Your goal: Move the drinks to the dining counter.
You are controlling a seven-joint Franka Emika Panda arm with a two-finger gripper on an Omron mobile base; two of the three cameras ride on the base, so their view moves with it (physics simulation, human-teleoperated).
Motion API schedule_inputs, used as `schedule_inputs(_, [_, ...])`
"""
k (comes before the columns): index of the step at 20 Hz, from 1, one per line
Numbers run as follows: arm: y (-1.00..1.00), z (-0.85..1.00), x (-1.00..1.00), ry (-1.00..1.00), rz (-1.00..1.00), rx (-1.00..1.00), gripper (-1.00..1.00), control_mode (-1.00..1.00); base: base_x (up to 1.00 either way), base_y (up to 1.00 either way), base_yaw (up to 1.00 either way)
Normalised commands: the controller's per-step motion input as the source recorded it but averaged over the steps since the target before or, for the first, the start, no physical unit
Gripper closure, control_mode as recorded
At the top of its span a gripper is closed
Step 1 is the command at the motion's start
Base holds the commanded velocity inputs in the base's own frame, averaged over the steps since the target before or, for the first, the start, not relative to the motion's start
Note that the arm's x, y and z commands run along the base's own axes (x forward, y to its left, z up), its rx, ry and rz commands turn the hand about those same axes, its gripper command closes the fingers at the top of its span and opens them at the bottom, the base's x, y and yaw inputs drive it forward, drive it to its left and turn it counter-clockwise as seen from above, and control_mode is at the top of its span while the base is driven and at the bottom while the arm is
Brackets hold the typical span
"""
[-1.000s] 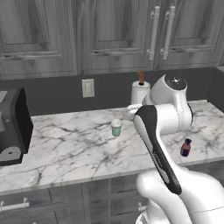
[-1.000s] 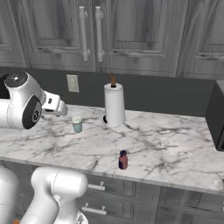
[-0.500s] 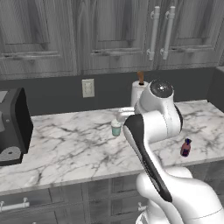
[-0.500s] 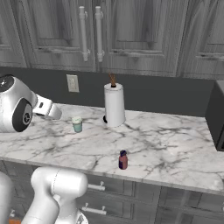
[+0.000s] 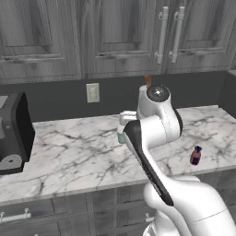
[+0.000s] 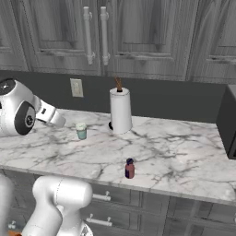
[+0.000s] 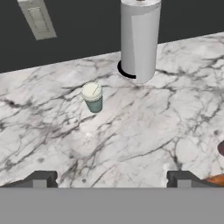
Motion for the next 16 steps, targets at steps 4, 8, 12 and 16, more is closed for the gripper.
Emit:
schedule_inputs(4, [0.00, -0.10, 0.40, 0.20, 0.00, 0.14, -1.00, -1.00, 0.00, 0.00, 0.00])
schedule_inputs(8, [0.00, -0.10, 0.36, 0.13, 0.00, 0.14, -1.00, -1.00, 0.00, 0.00, 0.00])
schedule_inputs(12, [0.00, -0.14, 0.16, 0.01, 0.00, 0.04, -1.00, -1.00, 0.00, 0.00, 0.00])
schedule_inputs(16, [0.00, -0.14, 0.00, -0.01, 0.00, 0.00, -1.00, -1.00, 0.00, 0.00, 0.00])
